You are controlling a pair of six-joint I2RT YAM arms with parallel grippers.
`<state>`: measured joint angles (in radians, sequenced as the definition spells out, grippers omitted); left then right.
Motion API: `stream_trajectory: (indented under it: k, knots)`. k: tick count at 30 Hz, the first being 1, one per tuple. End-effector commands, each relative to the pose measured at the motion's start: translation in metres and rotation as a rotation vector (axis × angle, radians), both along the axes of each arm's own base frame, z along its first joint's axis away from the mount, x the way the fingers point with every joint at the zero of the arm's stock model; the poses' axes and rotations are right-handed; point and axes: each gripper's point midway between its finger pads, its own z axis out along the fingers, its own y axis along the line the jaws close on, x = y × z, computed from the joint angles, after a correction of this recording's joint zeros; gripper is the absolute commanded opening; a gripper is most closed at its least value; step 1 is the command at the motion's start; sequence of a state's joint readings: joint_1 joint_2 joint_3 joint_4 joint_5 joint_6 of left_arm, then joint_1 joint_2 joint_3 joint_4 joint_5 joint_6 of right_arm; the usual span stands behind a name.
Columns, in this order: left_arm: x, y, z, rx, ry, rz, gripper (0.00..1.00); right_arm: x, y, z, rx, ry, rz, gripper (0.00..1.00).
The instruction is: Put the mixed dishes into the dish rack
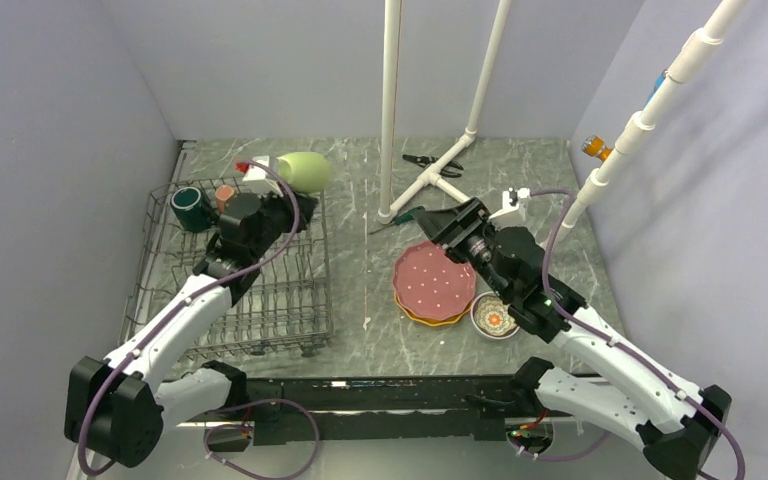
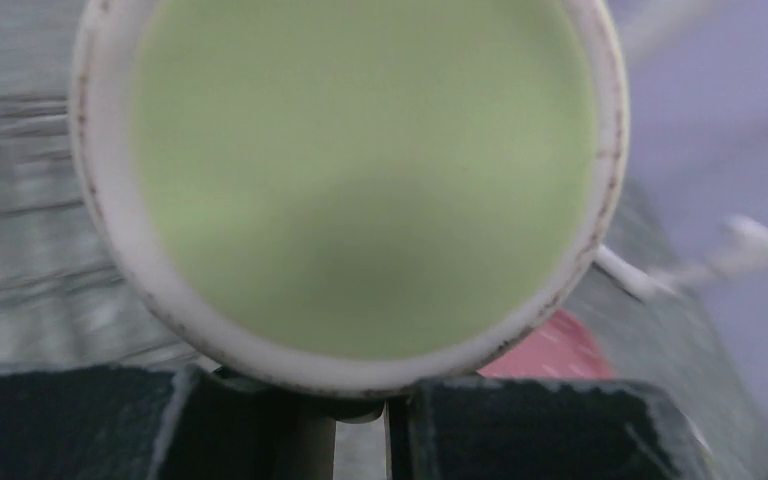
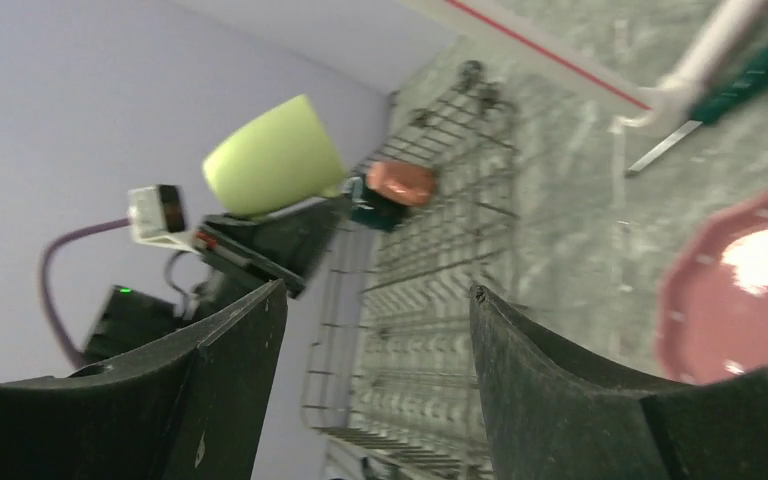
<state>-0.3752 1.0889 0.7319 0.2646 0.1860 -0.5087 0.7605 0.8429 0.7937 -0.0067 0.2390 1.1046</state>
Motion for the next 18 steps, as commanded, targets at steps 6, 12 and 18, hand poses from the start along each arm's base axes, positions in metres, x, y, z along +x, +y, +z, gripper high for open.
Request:
stream_trajectory:
  k: [6, 12, 18]
  knots:
    - [0.039, 0.139, -0.024, 0.356, 0.21, 0.699, 0.0, -0.009, -0.059, -0.02, -0.207, -0.004, -0.172, 0.69]
    - [0.065, 0.139, -0.05, 0.337, 0.362, 0.708, 0.0, -0.015, -0.084, -0.005, -0.275, -0.048, -0.233, 0.69]
    - [0.104, 0.14, -0.092, 0.397, 0.467, 0.695, 0.0, -0.018, -0.1, -0.001, -0.277, -0.071, -0.287, 0.69]
